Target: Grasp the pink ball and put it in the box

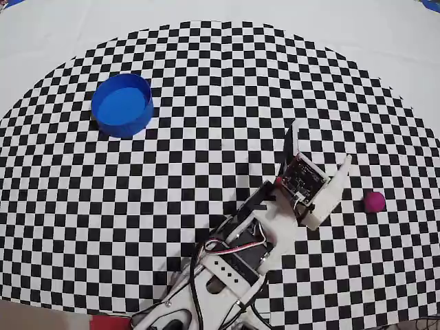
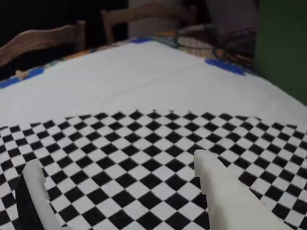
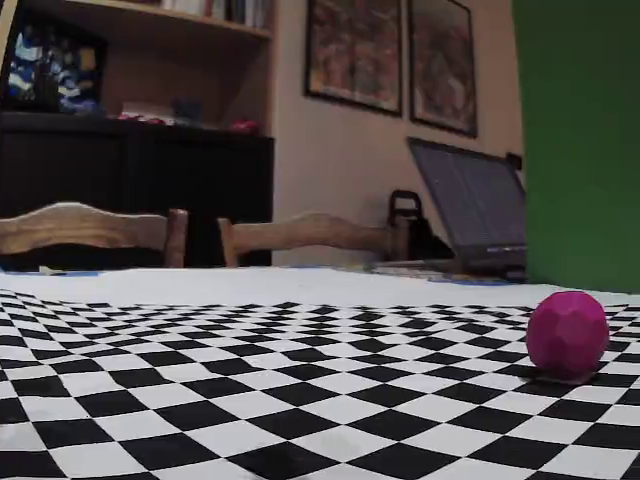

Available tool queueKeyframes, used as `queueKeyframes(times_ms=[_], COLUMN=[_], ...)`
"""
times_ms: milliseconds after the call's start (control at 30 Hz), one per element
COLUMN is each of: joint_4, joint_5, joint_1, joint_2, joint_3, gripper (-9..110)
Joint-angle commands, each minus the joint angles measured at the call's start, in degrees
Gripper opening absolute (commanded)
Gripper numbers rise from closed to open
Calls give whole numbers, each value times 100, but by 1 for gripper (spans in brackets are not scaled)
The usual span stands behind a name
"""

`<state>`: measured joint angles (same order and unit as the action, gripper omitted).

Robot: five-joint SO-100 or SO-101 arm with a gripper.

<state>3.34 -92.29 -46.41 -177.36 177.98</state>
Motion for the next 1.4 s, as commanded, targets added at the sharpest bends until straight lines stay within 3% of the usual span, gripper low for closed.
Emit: queueKeyframes(times_ms=[0,1367], joint_4=[-114,-149], joint_5=[-44,-44], joint_1=[-185,-1635], joint_2=[70,202], joint_3=[35,35], gripper=[38,38])
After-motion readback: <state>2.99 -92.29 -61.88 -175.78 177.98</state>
